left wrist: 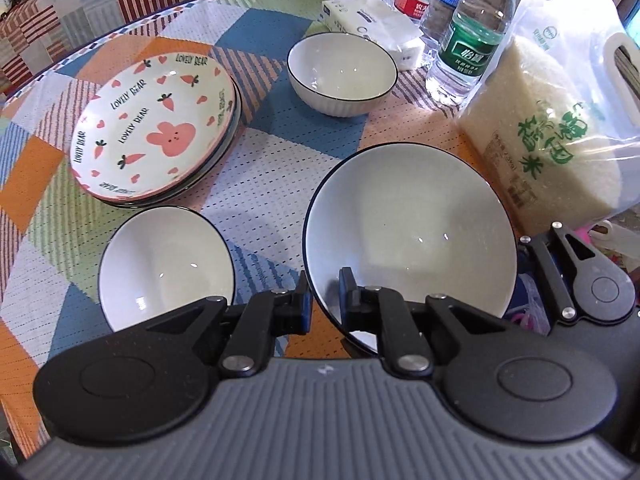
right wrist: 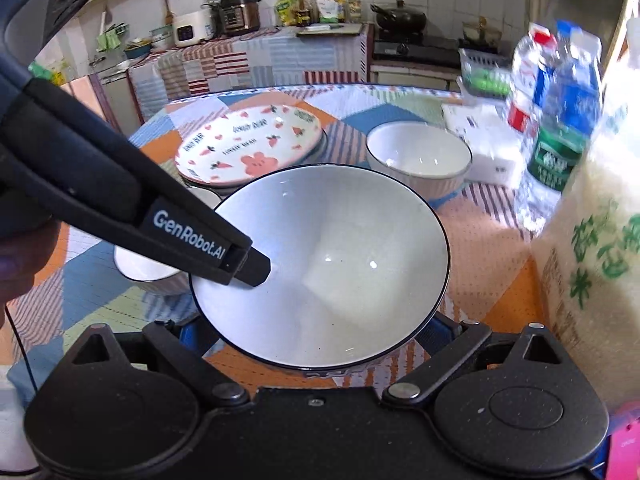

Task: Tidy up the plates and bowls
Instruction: 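Lift the second bowl with both tools, lower it into the first bowl, release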

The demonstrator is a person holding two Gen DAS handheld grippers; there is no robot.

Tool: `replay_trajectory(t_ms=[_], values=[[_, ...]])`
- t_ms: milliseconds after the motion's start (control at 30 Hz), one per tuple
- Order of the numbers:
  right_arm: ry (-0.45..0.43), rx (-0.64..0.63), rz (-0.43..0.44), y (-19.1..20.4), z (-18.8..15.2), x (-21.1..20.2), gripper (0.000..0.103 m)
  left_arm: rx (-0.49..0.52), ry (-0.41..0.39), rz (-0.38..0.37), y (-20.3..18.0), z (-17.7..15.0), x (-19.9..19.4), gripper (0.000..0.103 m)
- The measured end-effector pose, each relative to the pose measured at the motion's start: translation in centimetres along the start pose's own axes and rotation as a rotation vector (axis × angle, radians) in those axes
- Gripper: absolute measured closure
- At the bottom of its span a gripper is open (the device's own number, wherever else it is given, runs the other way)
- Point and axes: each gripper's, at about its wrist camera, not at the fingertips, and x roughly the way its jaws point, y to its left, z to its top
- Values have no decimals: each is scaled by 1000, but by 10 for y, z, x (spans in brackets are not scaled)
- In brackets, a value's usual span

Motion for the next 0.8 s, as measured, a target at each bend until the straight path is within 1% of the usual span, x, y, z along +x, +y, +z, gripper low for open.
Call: replay_trajectory(t_ms=[300,400,500,633,800], values=[[-37,-92,28,23,18,-26,3,-12,-63,14,13,-14,-44,90],[-53,-100,47,32,25,-32,3,-35,-112,25,22,-21,-59,90],[-75,-134,63,44,29,-35,3,-68,-134,31,35,-27,-70,90],[-94,-196,86,61,35,-35,3,-113,-142,33,54,-35,-80,90],[-74,-223,152,74,43,-21,3,-163,-133,54,77,-43,-77,89]])
